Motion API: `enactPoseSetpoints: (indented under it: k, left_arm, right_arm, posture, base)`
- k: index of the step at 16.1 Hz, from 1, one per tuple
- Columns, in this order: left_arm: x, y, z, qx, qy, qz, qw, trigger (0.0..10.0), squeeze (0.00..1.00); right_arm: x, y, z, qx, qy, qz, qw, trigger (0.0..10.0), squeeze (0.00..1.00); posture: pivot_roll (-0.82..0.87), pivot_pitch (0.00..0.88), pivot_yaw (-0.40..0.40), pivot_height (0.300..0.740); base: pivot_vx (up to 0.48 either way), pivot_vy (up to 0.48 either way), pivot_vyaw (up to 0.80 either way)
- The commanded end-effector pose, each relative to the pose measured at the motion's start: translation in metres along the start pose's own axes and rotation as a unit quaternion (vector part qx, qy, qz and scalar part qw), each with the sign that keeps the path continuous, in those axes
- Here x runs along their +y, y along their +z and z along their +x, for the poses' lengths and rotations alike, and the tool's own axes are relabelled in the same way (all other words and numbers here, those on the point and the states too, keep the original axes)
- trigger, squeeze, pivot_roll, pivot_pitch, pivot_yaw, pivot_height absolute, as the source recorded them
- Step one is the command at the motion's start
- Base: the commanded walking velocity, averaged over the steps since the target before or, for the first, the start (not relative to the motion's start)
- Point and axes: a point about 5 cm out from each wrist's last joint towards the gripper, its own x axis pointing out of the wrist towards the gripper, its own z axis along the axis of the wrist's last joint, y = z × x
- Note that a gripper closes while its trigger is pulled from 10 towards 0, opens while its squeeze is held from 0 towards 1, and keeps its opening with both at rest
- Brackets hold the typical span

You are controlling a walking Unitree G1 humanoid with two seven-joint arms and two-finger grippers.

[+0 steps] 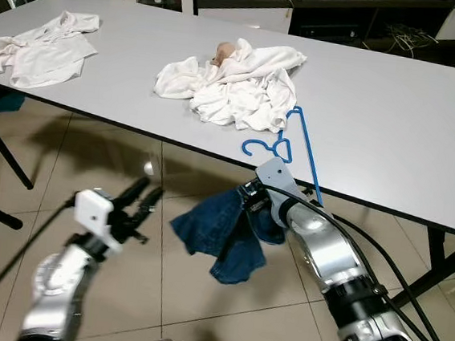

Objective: Hang hanger

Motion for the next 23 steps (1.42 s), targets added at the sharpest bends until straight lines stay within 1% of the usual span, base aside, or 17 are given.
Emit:
enactPoseSetpoints:
  k: [1, 3, 4, 5, 6, 7, 8, 9, 10, 11, 12, 14, 15, 17, 18, 20, 23]
  left_arm:
    - [-0.005, 0.007, 0.011, -0.013, -0.012, 0.005, 1.000, 10.0, 0.00]
    - [-0.014, 0.007, 0.020, -0.020, -0.031, -0.001, 0.999, 10.0, 0.00]
    - [-0.017, 0.007, 0.021, -0.021, -0.037, -0.001, 0.999, 10.0, 0.00]
    - [-0.020, 0.007, 0.025, -0.022, -0.045, 0.000, 0.999, 10.0, 0.00]
    - [-0.026, 0.007, 0.033, -0.023, -0.061, 0.006, 0.998, 10.0, 0.00]
    - [-0.031, 0.006, 0.039, -0.019, -0.074, 0.013, 0.997, 10.0, 0.00]
    - [-0.036, 0.005, 0.042, -0.015, -0.088, 0.020, 0.996, 10.0, 0.00]
    - [-0.042, 0.002, 0.046, -0.008, -0.106, 0.026, 0.994, 10.0, 0.00]
    - [-0.049, -0.002, 0.052, 0.005, -0.123, 0.030, 0.992, 10.0, 0.00]
    - [-0.051, -0.003, 0.053, 0.007, -0.125, 0.028, 0.992, 10.0, 0.00]
    - [-0.053, -0.005, 0.058, 0.010, -0.124, 0.025, 0.992, 10.0, 0.00]
    - [-0.057, -0.010, 0.066, 0.020, -0.117, 0.016, 0.993, 10.0, 0.00]
    - [-0.058, -0.012, 0.071, 0.021, -0.104, 0.018, 0.994, 10.0, 0.00]
    - [-0.056, -0.012, 0.077, 0.019, -0.082, 0.012, 0.996, 10.0, 0.00]
    - [-0.054, -0.013, 0.078, 0.025, -0.074, 0.018, 0.997, 10.0, 0.00]
    - [-0.046, -0.021, 0.078, 0.056, -0.053, 0.034, 0.996, 10.0, 0.00]
    - [-0.038, -0.025, 0.078, 0.071, -0.026, 0.047, 0.996, 10.0, 0.00]
  right_arm:
    - [-0.003, 0.007, 0.000, 0.010, -0.018, -0.010, 1.000, 10.0, 0.00]
    - [0.002, 0.007, -0.001, 0.030, -0.023, -0.020, 0.999, 10.0, 0.00]
    - [0.002, 0.007, -0.001, 0.035, -0.025, -0.020, 0.999, 10.0, 0.00]
    - [0.003, 0.011, 0.000, 0.037, -0.030, -0.008, 0.999, 10.0, 0.00]
    - [0.005, 0.018, 0.001, 0.032, -0.035, 0.007, 0.999, 10.0, 0.00]
    - [0.006, 0.020, 0.001, 0.032, -0.032, 0.029, 0.999, 10.0, 0.00]
    - [0.006, 0.021, 0.002, 0.033, -0.034, 0.042, 0.998, 10.0, 0.00]
    - [0.004, 0.023, 0.002, 0.028, -0.047, 0.046, 0.997, 10.0, 0.00]
    - [0.004, 0.029, 0.003, 0.011, -0.041, 0.075, 0.996, 10.0, 0.00]
    - [0.004, 0.031, 0.003, 0.006, -0.039, 0.076, 0.996, 10.0, 0.00]
    - [0.006, 0.037, 0.002, -0.009, -0.033, 0.068, 0.997, 10.0, 0.00]
    - [0.008, 0.049, 0.000, -0.032, -0.032, 0.070, 0.997, 10.0, 0.00]
    - [0.010, 0.055, -0.001, -0.048, -0.021, 0.079, 0.995, 10.0, 0.00]
    - [0.013, 0.059, -0.003, -0.058, -0.012, 0.080, 0.995, 10.0, 0.00]
    - [0.014, 0.059, -0.003, -0.060, -0.006, 0.083, 0.995, 10.0, 0.00]
    - [0.017, 0.063, -0.006, -0.074, 0.018, 0.096, 0.992, 10.0, 0.00]
    - [0.021, 0.069, -0.012, -0.098, 0.051, 0.104, 0.988, 10.0, 0.00]
  posture:
    - [0.01, 0.004, 0.049, 0.740]
    - [0.01, 0.007, 0.048, 0.740]
    - [0.01, 0.007, 0.048, 0.740]
    - [0.01, 0.007, 0.048, 0.740]
    - [0.01, 0.007, 0.048, 0.740]
    - [0.01, 0.001, 0.050, 0.740]
    - [0.01, 0.001, 0.050, 0.740]
    - [0.01, 0.000, 0.050, 0.740]
    - [0.01, 0.000, 0.052, 0.740]
    - [0.01, 0.000, 0.052, 0.740]
    - [0.01, 0.000, 0.052, 0.740]
    - [0.01, 0.000, 0.053, 0.740]
    - [0.00, 0.000, 0.055, 0.740]
    - [0.00, 0.000, 0.057, 0.740]
    - [0.00, 0.000, 0.057, 0.740]
    - [0.00, 0.000, 0.059, 0.740]
    - [-0.01, 0.000, 0.064, 0.740]
  base:
    - [0.000, 0.000, 0.00]
    - [0.000, 0.000, 0.00]
    - [0.000, 0.000, 0.00]
    - [0.000, 0.000, 0.00]
    - [0.000, 0.000, 0.00]
    - [0.000, 0.000, 0.00]
    - [0.000, 0.000, 0.00]
    - [0.000, 0.000, 0.00]
    - [0.000, 0.000, 0.00]
    - [0.000, 0.000, 0.00]
    - [0.000, 0.000, 0.00]
    - [0.000, 0.000, 0.00]
    - [0.000, 0.000, 0.00]
    - [0.000, 0.000, 0.00]
    - [0.000, 0.000, 0.00]
    - [0.000, 0.000, 0.00]
    - [0.000, 0.000, 0.00]
